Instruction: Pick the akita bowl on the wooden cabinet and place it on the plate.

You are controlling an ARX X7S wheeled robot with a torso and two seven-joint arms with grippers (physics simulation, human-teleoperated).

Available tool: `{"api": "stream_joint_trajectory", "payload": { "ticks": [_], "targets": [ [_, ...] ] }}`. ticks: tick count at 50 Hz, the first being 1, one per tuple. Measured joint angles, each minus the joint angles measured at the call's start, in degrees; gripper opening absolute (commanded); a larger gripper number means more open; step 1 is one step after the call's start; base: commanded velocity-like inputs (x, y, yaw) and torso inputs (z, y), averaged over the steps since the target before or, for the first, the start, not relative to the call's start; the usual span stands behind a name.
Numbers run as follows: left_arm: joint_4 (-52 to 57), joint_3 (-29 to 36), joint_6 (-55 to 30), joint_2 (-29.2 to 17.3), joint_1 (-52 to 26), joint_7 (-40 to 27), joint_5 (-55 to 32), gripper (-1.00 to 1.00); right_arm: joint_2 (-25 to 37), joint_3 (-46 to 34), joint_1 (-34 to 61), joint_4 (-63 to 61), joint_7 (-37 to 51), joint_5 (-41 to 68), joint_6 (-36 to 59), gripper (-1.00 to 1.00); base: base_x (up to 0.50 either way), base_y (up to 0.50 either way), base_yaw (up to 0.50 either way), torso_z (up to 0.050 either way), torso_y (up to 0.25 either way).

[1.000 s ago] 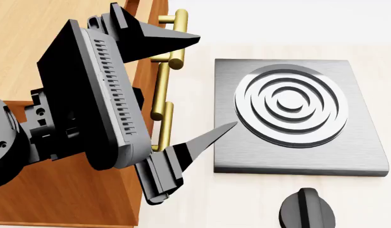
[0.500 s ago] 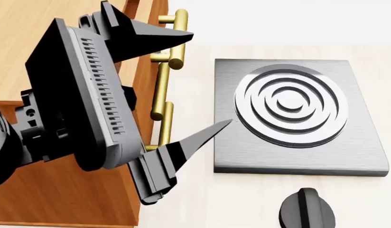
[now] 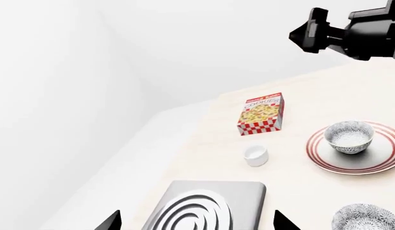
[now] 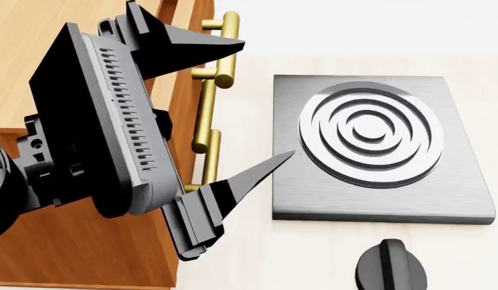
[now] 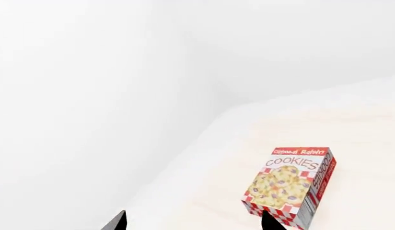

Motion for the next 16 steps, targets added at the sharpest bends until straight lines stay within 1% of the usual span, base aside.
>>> {"api": "stream_joint_trajectory", "payload": {
  "ticks": [7, 16],
  "targets": [
    [0.04, -0.03, 0.14, -0.15, 0.22, -0.05, -0.01, 1.0, 2.27, -2.45, 4.75, -2.64, 0.51, -0.36, 0.7, 1.0, 0.0, 0.0, 0.0, 0.0, 0.0],
    [0.07, -0.07, 0.26, -0.14, 0.3, -0.02, -0.06, 1.0, 4.4, -7.34, 13.47, -5.58, 0.98, -0.3, 2.48, 1.0, 0.0, 0.0, 0.0, 0.0, 0.0]
  ]
}}
